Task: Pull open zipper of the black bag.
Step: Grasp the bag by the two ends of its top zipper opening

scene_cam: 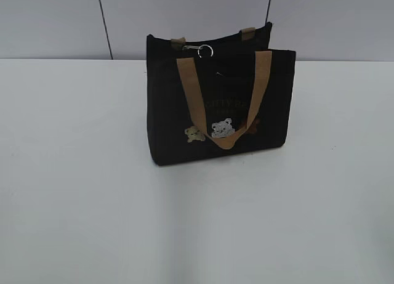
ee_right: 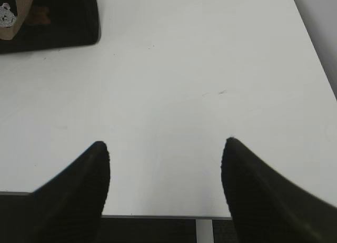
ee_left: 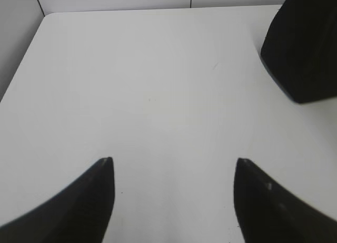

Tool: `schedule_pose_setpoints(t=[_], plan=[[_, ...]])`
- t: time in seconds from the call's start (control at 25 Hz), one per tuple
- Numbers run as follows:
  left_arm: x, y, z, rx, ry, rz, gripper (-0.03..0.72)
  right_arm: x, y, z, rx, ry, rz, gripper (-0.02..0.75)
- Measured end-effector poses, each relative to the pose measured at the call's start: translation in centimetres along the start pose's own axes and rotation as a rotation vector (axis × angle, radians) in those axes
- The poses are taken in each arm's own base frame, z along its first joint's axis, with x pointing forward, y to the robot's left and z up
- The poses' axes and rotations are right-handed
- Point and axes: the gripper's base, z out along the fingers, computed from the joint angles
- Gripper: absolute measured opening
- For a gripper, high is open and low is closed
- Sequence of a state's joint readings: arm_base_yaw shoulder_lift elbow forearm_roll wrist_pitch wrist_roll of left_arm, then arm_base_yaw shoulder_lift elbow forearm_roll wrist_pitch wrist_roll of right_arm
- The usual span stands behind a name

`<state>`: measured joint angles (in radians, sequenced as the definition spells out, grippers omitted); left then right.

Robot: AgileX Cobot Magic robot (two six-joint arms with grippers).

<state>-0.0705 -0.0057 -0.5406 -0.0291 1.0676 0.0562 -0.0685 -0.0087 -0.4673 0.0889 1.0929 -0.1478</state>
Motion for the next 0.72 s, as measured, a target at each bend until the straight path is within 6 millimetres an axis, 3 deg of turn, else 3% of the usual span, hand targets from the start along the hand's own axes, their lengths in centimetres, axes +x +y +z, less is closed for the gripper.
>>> schedule_pose_setpoints(t=[0.48,0.56,0.72], plan=[[0.0,0.0,0.0,0.000,-0.003,0.000,0.523,0.0,0.0,0.0,0.000,0.000,0.000,0.502],[-0.7,0.0,-0.4,-0.003,-0.056,0.000,0.518,0.0,0.0,0.0,0.000,0.000,0.000,0.502],[-3.4,0.2,-1.6,-0.021,-0.327,0.003,0.514,0.0,0.0,0.0,0.000,0.000,0.000,0.502]])
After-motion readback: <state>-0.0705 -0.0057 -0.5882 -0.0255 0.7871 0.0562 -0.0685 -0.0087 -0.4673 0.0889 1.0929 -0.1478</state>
